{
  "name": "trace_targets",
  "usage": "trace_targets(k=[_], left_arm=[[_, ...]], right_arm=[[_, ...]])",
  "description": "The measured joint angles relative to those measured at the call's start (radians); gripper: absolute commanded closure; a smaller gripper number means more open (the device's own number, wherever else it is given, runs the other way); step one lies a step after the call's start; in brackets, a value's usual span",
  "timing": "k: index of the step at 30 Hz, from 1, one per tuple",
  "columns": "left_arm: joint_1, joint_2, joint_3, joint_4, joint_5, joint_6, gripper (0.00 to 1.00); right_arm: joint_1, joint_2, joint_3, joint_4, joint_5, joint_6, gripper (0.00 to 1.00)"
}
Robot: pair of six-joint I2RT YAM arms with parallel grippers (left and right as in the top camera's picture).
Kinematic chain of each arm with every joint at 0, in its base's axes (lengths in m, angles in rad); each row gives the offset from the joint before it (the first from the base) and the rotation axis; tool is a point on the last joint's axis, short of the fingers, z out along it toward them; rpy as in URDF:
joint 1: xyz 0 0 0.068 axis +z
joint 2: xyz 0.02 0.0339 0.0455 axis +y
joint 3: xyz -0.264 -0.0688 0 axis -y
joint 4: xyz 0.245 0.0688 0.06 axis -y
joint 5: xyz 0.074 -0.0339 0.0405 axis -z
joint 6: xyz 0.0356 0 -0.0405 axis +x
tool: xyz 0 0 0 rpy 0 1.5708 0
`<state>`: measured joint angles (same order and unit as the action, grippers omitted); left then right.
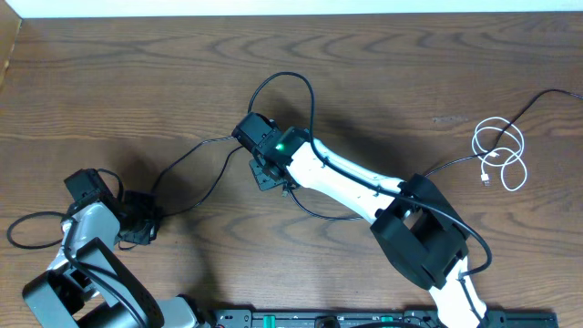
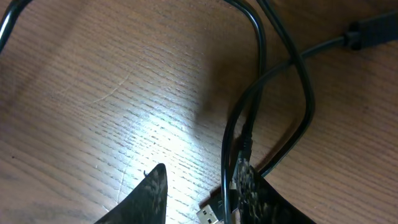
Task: Untangle cables
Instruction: 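Grasp a black cable with the right gripper and pull it up-right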
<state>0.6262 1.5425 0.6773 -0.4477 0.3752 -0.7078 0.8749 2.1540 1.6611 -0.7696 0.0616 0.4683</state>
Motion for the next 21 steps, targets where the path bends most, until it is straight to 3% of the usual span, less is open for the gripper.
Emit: trace_targets(k=[8,12,14,21], left_arm=[[0.0,0.0,0.0,0.0,0.0,0.0,0.92],[0.0,0.0,0.0,0.0,0.0,0.0,0.93],[0.0,0.0,0.0,0.0,0.0,0.0,0.93],[0.0,0.0,0.0,0.0,0.0,0.0,0.92]], right_arm=[[0.0,0.058,0.0,0.0,0.006,0.014,0.68],[0.0,0.059,0.001,0.002,0.01,0.023,0.8],[-0.001,0.059,0.001,0.0,0.012,0.023,0.97],[-0.005,0.06,0.001,-0.007,0.003,0.026,0.99]])
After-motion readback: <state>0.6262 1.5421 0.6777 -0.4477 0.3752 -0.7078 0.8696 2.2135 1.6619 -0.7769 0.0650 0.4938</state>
